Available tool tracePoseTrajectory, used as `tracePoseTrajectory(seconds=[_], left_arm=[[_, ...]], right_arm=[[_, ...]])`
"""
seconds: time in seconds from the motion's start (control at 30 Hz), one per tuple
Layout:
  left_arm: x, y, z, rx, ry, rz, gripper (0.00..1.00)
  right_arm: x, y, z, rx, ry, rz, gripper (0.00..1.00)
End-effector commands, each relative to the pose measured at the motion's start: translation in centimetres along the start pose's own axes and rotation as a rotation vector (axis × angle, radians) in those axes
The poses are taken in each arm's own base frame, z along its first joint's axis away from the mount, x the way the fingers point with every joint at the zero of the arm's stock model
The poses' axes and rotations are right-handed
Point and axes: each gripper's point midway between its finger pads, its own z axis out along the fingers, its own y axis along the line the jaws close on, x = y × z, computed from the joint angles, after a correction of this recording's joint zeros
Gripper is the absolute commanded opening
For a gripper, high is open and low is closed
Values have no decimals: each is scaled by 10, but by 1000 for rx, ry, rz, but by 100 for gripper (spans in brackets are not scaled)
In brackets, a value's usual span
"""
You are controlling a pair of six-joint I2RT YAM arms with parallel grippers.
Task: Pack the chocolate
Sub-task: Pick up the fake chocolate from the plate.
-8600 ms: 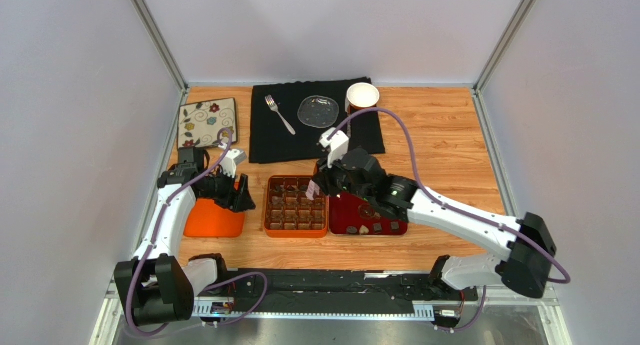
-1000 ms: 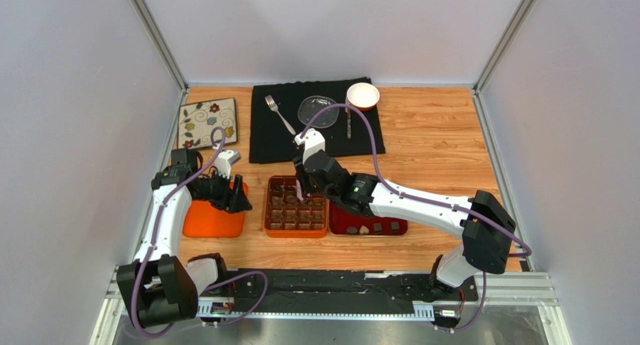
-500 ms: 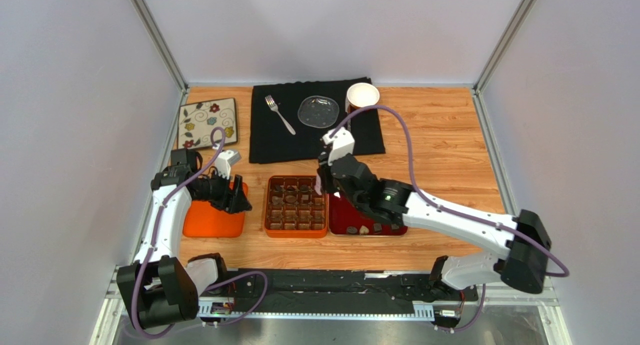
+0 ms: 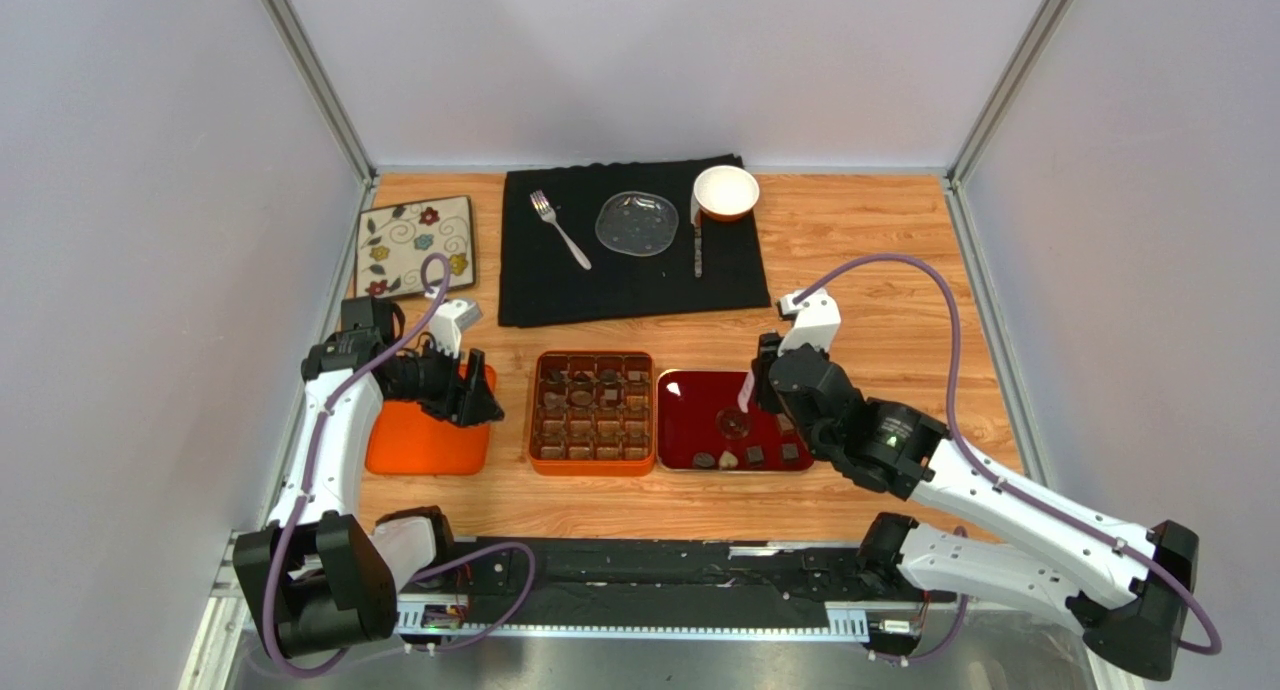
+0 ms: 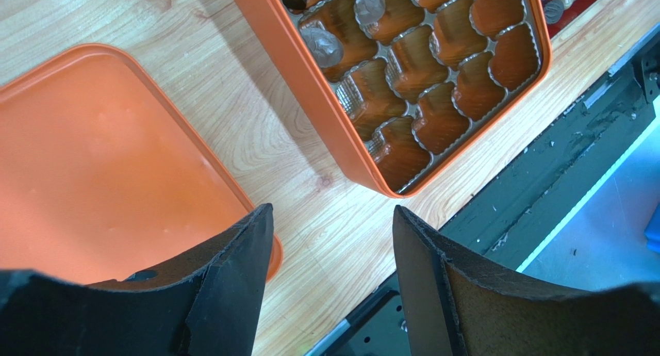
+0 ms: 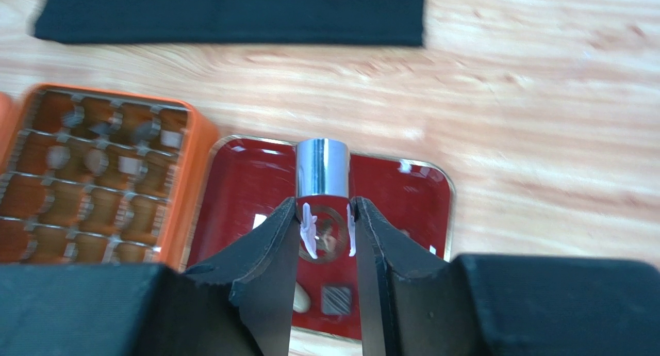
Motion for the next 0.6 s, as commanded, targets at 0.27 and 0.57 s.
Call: tracePoseTrajectory(seconds=[0.27, 0.57], left_arm=[[-18, -3, -8, 11, -53, 46, 66], [-20, -2, -7, 15, -56, 40, 65]], right_arm=[[23, -57, -10, 168, 43, 61, 34], [31, -60, -1, 170, 64, 71, 35]])
